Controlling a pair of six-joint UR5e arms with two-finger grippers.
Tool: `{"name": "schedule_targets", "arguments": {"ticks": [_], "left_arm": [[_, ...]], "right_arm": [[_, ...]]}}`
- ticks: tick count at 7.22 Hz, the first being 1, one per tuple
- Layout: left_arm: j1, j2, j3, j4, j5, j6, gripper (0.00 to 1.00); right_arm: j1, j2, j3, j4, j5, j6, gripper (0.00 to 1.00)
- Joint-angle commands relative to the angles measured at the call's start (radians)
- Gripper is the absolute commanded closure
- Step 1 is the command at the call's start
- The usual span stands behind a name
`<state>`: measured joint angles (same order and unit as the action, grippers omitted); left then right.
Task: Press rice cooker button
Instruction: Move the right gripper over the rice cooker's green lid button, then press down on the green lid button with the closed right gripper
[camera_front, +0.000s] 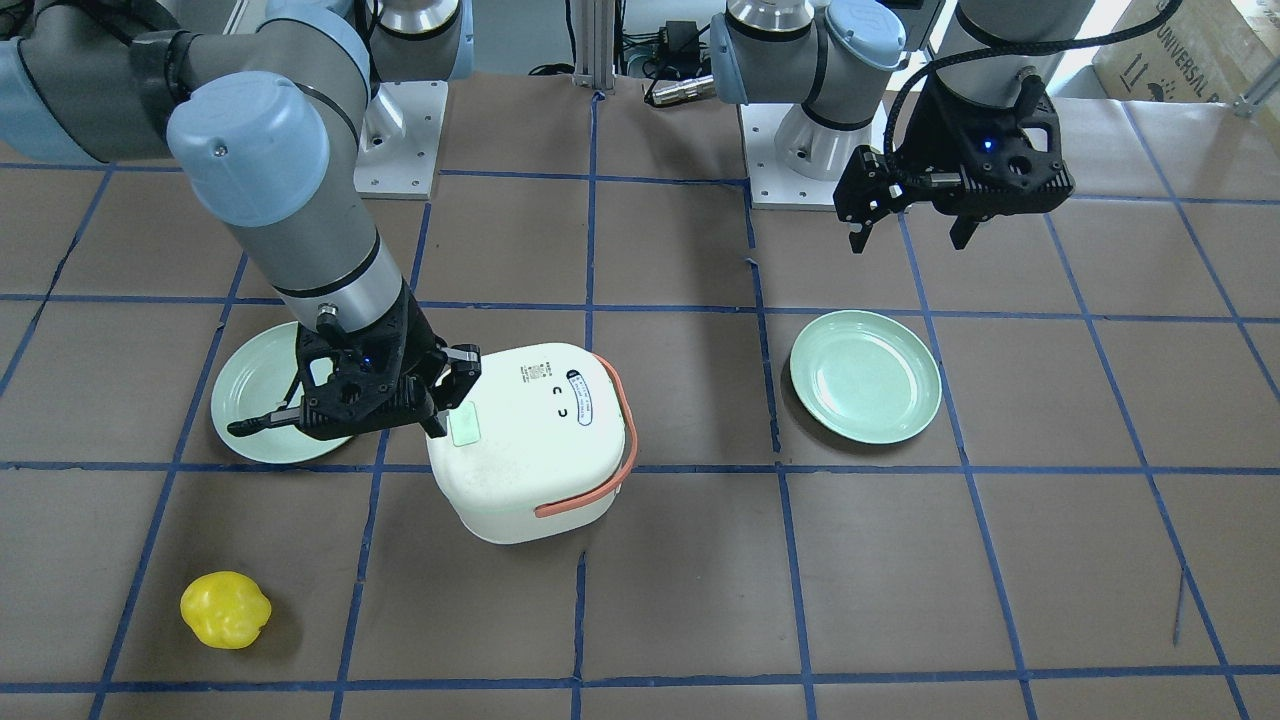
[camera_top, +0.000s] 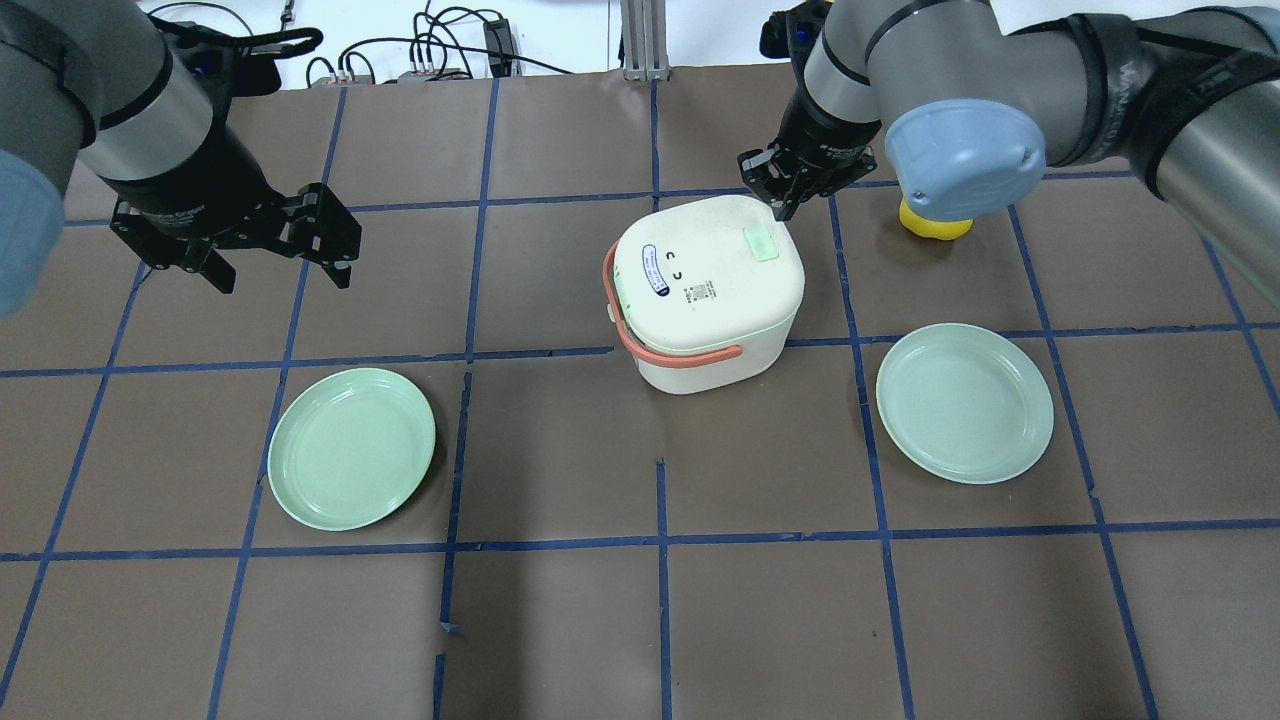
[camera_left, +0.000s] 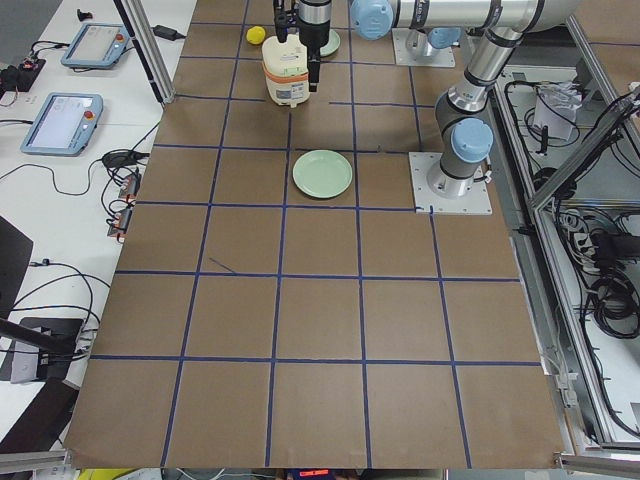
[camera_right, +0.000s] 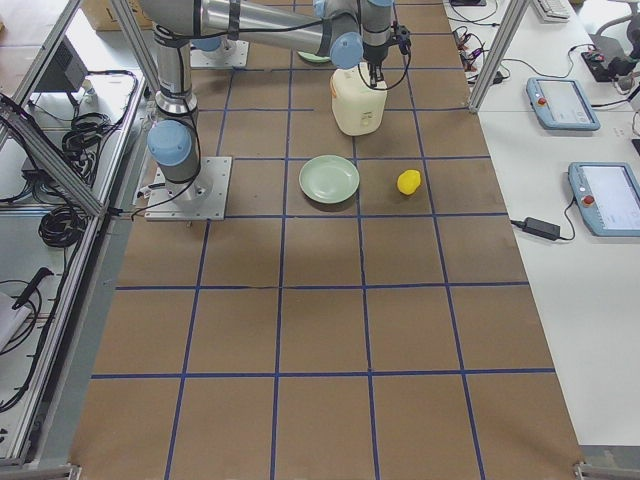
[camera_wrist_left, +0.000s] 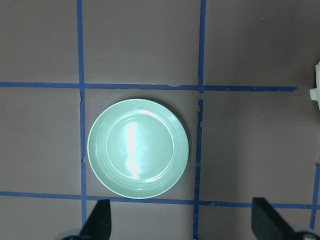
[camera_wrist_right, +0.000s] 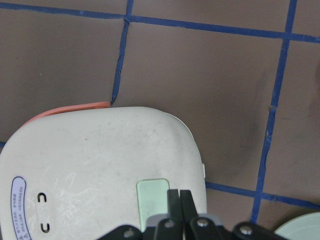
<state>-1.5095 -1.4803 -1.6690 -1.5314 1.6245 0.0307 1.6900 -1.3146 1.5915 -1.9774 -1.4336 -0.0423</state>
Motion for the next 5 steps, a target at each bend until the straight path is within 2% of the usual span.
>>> {"name": "schedule_targets", "arguments": {"ticks": [1,5], "left_arm": [[0.0,0.0,0.0,0.001,0.0,0.0,0.0],[0.0,0.0,0.0,0.001,0.0,0.0,0.0]], "right_arm": [[0.014,-0.002,0.025,-0.043,-0.005,0.034,0.86],[0.031,0.0,0.028,-0.055,-0.025,0.048,0.86]]}}
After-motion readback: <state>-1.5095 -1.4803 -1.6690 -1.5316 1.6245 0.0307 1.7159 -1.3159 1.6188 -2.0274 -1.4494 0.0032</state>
